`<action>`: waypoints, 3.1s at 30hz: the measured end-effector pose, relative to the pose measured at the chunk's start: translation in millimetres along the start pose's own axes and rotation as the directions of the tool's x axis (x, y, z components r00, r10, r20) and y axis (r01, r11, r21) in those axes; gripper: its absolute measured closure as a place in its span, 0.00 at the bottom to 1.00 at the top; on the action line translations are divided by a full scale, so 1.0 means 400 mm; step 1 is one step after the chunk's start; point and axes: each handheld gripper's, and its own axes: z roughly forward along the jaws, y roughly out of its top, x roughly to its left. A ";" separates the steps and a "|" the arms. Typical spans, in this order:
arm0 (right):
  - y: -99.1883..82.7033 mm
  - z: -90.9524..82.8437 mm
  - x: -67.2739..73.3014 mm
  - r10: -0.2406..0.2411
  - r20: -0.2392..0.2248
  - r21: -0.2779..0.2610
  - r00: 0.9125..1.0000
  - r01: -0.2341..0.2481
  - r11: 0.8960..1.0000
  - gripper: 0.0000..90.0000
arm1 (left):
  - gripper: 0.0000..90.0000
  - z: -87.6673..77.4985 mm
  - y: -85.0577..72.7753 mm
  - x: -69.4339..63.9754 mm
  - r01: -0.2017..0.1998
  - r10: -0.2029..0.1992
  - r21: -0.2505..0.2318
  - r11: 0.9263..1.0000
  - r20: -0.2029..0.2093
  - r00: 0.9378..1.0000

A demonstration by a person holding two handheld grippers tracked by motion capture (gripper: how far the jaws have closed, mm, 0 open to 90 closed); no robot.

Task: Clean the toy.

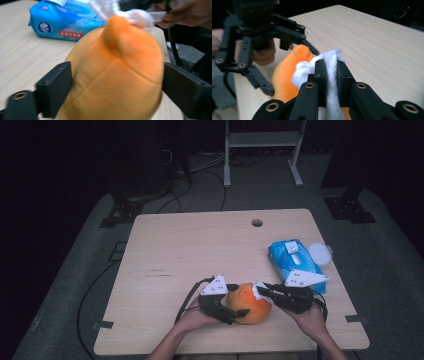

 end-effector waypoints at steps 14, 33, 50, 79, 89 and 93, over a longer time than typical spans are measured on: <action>-0.007 0.006 -0.011 0.009 -0.039 0.046 0.999 -0.007 0.999 0.90 | 0.28 -0.008 -0.006 -0.034 -0.146 0.145 0.052 0.988 0.014 0.989; -0.037 -0.029 -0.008 0.009 -0.019 0.005 1.000 -0.009 1.000 0.90 | 0.26 -0.002 0.002 0.013 0.089 -0.090 -0.013 0.996 -0.060 0.994; -0.019 0.010 0.010 -0.074 0.005 -0.024 0.997 0.074 0.997 0.90 | 0.34 -0.013 -0.004 0.018 0.079 -0.078 0.006 0.997 -0.082 0.994; -0.117 0.002 -0.070 0.037 0.083 0.159 0.996 -0.050 0.986 0.79 | 0.36 -0.064 0.003 0.017 -0.067 0.095 0.087 0.994 -0.382 0.919; -0.171 -0.065 -0.081 0.026 0.078 0.237 0.997 -0.044 0.971 0.54 | 0.24 -0.047 0.000 -0.020 -0.083 0.125 0.126 0.989 -0.372 0.920; -0.165 -0.074 -0.070 0.021 0.052 0.210 0.998 -0.031 0.977 0.51 | 0.22 -0.059 -0.004 -0.031 -0.078 0.115 0.119 0.990 -0.349 0.930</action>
